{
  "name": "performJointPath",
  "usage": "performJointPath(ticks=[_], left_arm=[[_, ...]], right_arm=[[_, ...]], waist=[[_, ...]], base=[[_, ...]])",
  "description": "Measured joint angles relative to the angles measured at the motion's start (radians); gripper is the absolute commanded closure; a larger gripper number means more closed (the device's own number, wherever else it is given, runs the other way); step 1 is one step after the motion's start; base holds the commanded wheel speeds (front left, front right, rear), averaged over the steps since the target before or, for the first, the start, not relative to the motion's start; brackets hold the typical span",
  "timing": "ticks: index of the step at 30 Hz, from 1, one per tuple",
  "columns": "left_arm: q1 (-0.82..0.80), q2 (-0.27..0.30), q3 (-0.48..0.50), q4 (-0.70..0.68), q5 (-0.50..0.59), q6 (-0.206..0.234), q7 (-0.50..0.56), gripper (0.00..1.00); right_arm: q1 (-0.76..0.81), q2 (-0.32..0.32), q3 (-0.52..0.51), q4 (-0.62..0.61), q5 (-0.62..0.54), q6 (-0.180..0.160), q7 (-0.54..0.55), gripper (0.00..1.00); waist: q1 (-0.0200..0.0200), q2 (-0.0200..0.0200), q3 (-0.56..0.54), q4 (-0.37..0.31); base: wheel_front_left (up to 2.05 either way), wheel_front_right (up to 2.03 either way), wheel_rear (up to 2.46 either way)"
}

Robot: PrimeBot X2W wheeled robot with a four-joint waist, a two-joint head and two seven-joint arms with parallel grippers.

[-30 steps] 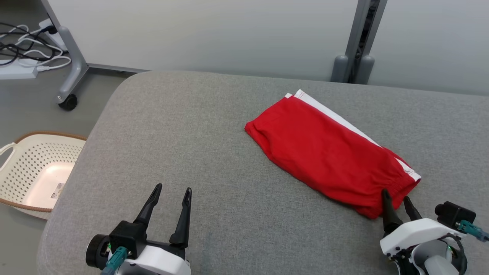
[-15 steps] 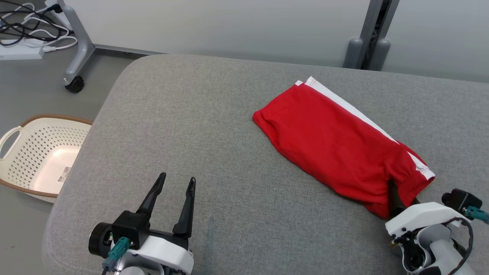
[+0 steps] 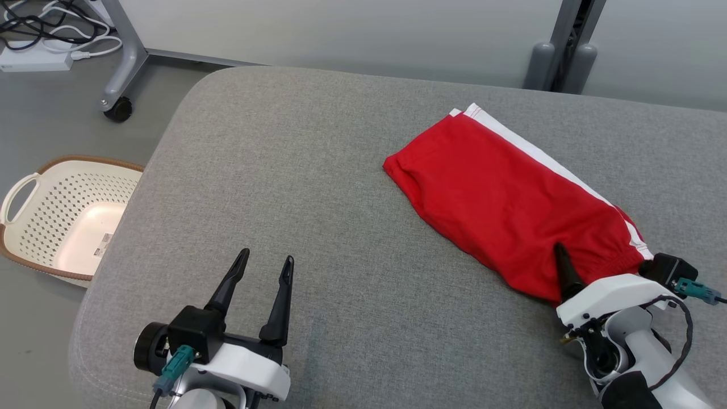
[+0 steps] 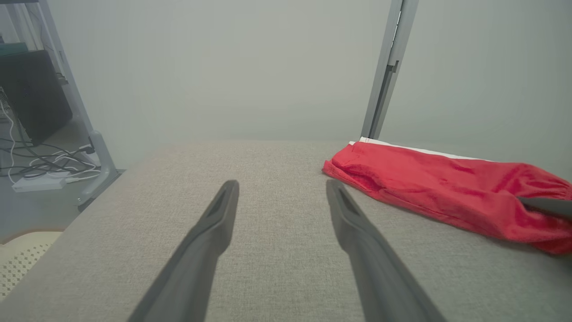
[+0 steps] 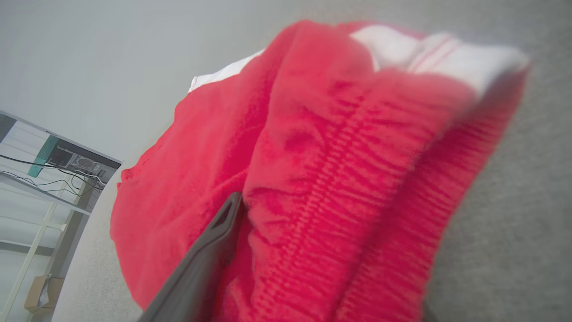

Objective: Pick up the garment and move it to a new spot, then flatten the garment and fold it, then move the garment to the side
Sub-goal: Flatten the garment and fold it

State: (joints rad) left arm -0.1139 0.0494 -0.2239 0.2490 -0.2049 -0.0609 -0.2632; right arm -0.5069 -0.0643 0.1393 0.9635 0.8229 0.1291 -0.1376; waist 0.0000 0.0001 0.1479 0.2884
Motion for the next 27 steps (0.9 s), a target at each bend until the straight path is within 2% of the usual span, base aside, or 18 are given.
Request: performJointPath(ticks=[1, 2, 3, 15, 21, 27], left_arm=[[-0.001, 0.0, 0.0, 0.0, 0.0, 0.0, 0.0, 0.0], [-0.003, 0.0, 0.0, 0.0, 0.0, 0.0, 0.0, 0.0], [-0.005, 0.0, 0.0, 0.0, 0.0, 0.001, 0.0, 0.0], [-0.013, 0.0, 0.001, 0.013, -0.003, 0.002, 0.0, 0.0], [0.0, 0.0, -0.003, 0.021, -0.003, 0.002, 0.0, 0.0], [0.011, 0.0, -0.007, 0.024, -0.003, 0.004, 0.0, 0.0]], right_arm=[[-0.002, 0.0, 0.005, 0.002, 0.006, 0.0, -0.003, 0.61], [-0.005, 0.0, 0.01, 0.003, 0.011, 0.0, -0.008, 0.92], [-0.008, 0.0, 0.014, 0.006, 0.015, 0.0, -0.011, 1.0], [-0.01, -0.006, 0.036, 0.025, 0.053, 0.002, -0.039, 1.0], [0.025, -0.052, 0.058, 0.033, 0.058, 0.002, -0.025, 1.0], [0.066, -0.108, 0.096, 0.03, 0.054, 0.002, 0.034, 1.0]], waist=[[0.0, 0.0, 0.001, 0.001], [0.0, 0.0, 0.003, 0.001], [0.0, 0.0, 0.004, 0.002], [0.0, 0.0, -0.022, -0.018], [0.0, 0.0, -0.054, -0.036], [0.0, 0.0, -0.089, -0.063]], base=[[0.0, 0.0, 0.0], [0.0, 0.0, 0.0], [0.0, 0.0, 0.0], [0.0, 0.0, 0.0], [0.0, 0.0, 0.0], [0.0, 0.0, 0.0]])
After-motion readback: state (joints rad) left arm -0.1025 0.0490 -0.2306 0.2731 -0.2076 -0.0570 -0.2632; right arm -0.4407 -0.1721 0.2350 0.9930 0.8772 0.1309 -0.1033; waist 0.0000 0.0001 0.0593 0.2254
